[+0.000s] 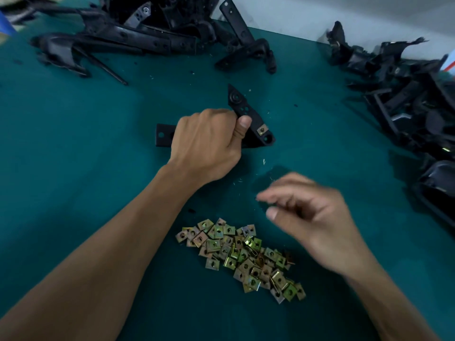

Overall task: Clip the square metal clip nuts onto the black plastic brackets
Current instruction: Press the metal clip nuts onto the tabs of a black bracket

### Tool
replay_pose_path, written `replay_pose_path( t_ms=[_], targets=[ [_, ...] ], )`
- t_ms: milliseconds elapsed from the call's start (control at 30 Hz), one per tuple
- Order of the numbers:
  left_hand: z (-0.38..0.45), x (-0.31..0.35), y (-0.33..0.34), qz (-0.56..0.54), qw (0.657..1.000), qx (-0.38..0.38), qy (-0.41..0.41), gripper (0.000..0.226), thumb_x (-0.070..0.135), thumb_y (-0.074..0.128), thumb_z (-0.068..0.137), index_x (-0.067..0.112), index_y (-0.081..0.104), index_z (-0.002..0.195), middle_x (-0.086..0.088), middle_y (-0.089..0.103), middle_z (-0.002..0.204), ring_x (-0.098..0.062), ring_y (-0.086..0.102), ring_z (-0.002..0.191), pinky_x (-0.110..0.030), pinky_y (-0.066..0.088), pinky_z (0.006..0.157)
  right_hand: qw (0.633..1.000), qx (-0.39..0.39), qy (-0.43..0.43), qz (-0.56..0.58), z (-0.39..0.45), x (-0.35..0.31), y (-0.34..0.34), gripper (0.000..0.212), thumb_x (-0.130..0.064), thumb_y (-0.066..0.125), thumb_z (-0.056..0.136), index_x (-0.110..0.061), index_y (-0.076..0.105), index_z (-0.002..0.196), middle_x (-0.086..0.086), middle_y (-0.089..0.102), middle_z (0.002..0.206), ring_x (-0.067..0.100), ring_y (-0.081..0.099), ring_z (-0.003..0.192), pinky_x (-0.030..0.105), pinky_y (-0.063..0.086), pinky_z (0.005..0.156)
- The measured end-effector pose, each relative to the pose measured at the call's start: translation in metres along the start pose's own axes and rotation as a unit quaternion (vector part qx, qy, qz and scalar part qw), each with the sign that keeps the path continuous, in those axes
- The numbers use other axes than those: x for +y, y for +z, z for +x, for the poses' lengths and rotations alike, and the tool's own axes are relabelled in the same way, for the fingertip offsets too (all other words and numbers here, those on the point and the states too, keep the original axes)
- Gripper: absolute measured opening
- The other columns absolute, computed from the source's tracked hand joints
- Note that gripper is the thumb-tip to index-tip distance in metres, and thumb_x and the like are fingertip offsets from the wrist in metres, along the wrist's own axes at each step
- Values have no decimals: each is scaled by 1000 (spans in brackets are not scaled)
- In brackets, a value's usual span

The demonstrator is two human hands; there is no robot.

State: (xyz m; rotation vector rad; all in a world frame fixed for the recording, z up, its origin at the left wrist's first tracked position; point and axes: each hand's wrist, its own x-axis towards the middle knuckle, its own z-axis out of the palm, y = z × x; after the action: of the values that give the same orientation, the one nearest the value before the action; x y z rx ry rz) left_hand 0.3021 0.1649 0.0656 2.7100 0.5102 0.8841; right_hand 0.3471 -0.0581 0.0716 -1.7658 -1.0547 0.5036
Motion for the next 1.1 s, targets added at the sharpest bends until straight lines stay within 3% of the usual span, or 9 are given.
replay_pose_path(
  t_ms=[100,233,367,433,533,633,800,1000,1100],
  targets=[
    [-1,1,-2,-13,1000,-4,14,46,43,29,101,24,16,62,4,33,62,-30,28,56,-35,19,54,993,-54,-16,-109,-12,-4,6,24,-20,77,86,-27,78,109,-11,61,101,16,54,75,20,40,65],
    [-1,2,-4,-22,1000,-8,21,45,42,30,102,25,17,62,6,33,63,-28,29,55,-34,18,54,987,-76,-11,-140,-7,-7,7,12,-16,80,87,-25,74,93,-11,58,100,15,51,79,21,38,68],
    [-1,3,-4,-23,999,-17,16,45,42,28,102,25,18,62,7,30,61,-28,30,54,-34,17,53,995,-67,20,-70,-6,-3,4,15,-12,78,87,-23,67,87,-2,64,92,22,56,79,36,48,72],
    [0,3,-3,-25,999,-20,13,45,43,28,102,25,19,62,6,33,61,-27,31,54,-34,19,53,998,-45,41,24,-4,-1,1,10,-15,76,86,-22,68,87,5,69,89,22,64,81,34,53,76],
    [0,2,-3,-37,999,-22,17,44,43,27,102,25,19,62,7,32,59,-25,30,50,-33,19,52,979,63,37,188,2,6,-6,11,-10,80,79,-15,72,84,9,69,77,15,61,68,22,50,65],
    [-1,2,-3,-48,998,-35,32,44,43,26,102,22,25,63,8,34,60,-24,34,52,-34,23,52,901,203,50,379,18,15,-18,16,2,68,80,-4,69,95,10,69,82,15,62,73,22,53,71],
    [-1,3,-2,-50,997,-41,51,42,42,26,101,17,35,68,5,41,67,-26,37,57,-34,25,53,860,315,61,398,67,19,-13,18,11,65,85,1,69,99,9,71,85,15,67,78,23,55,82],
    [-2,3,-5,-40,997,-48,51,43,44,22,101,26,21,61,11,30,56,-20,27,48,-32,12,48,871,255,51,418,101,14,-5,14,8,69,83,-3,73,92,10,73,84,17,70,77,22,56,75],
    [-2,3,-5,-27,997,-52,42,45,43,22,100,25,19,60,9,28,53,-21,26,46,-32,15,50,879,199,52,429,101,14,-6,14,1,71,78,-7,77,89,9,74,81,17,71,78,22,56,72]
  ],
)
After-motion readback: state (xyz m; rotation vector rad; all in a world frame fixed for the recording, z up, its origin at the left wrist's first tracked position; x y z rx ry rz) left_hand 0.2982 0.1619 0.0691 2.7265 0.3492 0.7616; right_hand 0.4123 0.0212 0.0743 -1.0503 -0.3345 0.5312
